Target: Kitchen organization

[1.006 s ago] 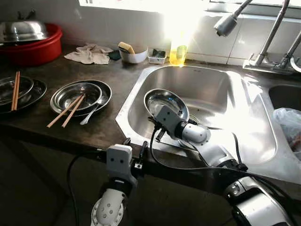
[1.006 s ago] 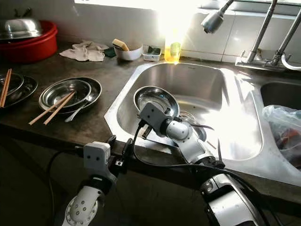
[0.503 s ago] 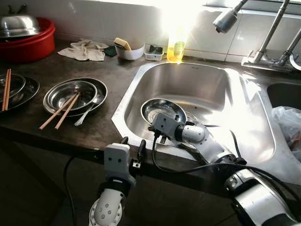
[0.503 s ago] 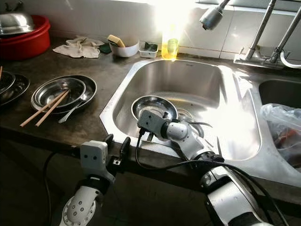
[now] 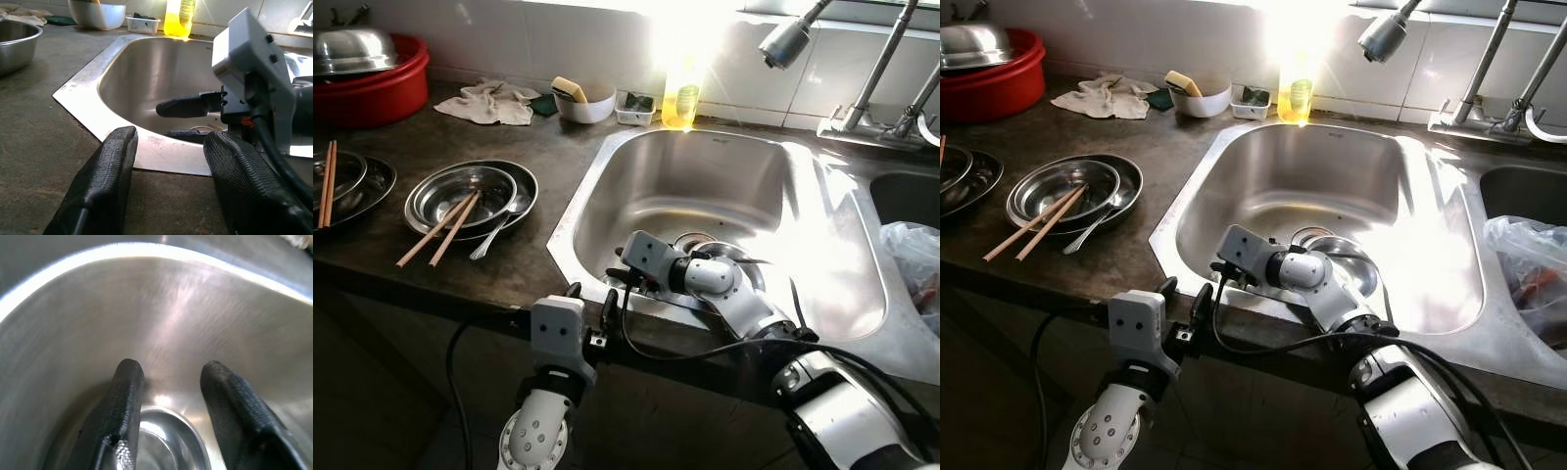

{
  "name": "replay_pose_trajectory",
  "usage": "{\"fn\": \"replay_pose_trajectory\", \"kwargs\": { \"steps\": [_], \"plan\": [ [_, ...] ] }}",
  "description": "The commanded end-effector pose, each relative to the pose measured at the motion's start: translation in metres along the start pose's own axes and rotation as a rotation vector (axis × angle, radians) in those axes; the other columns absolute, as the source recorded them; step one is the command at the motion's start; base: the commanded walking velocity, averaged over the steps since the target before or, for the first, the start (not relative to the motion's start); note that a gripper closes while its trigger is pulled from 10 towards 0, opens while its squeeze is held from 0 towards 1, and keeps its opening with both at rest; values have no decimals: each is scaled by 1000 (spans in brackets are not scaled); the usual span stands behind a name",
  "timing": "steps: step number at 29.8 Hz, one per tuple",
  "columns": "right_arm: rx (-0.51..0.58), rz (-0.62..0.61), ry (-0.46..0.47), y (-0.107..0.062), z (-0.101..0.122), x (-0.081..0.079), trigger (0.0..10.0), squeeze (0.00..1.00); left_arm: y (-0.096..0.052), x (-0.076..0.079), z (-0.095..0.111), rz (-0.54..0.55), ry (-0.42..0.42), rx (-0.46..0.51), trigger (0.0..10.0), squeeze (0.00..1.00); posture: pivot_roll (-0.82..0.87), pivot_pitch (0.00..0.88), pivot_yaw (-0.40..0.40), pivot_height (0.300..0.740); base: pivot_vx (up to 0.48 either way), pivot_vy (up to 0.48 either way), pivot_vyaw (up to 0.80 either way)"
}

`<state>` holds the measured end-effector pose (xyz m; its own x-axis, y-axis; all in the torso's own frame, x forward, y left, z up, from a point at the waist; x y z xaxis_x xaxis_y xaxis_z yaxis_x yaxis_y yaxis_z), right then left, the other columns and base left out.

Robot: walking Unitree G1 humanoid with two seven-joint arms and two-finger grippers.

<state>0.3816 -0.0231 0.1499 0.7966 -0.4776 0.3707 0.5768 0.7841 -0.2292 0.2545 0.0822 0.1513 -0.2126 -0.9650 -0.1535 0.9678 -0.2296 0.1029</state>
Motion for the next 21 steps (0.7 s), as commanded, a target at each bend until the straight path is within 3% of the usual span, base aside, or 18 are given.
{"fn": "replay_pose_trajectory", "kwargs": {
  "steps": [1,8,12,13,14,15,18,21],
  "plan": [
    [-4,3,70,-7,-19,-14,10000,0,1,1,-10,-7,9,-43,10000,0,79,128,-49,740,0,0,0],
    [63,-78,127,-15,-10,-7,10000,0,4,1,-11,-9,11,-40,10000,0,77,111,-44,740,0,0,0],
    [204,-287,222,-36,11,17,10000,0,7,-1,-11,-11,23,-34,10000,0,70,91,-33,740,0,0,0],
    [204,-287,222,-36,11,17,10000,0,7,-1,-11,-11,23,-34,10000,0,70,91,-33,740,0,0,0],
    [250,-368,261,-47,16,24,10000,0,9,-2,-11,-10,34,-30,10000,0,66,84,-30,740,0,0,0],
    [250,-368,261,-47,16,24,10000,0,9,-2,-11,-10,34,-30,10000,0,66,84,-30,740,0,0,0],
    [243,-550,282,-72,12,28,10000,0,13,-1,-11,-28,50,-26,10000,0,62,66,-19,740,0,0,0],
    [222,-613,261,-79,9,27,10000,0,14,-1,-11,-30,47,-25,10000,0,60,59,-14,740,0,0,0]
  ]
}}
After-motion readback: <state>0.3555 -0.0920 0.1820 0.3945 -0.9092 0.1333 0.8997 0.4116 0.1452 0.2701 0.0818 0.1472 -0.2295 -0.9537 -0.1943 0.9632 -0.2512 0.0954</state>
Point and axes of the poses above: a point about 5 cm out from each wrist's last joint towards the gripper, its own y axis pointing out of the wrist towards the gripper, its own z axis along the axis of the wrist's last joint, x = y × z, the point moved 4 cm from there along y, pointing out of the wrist towards the gripper, and after that the axes turned 10 degrees about y, right-handed, at the moved point
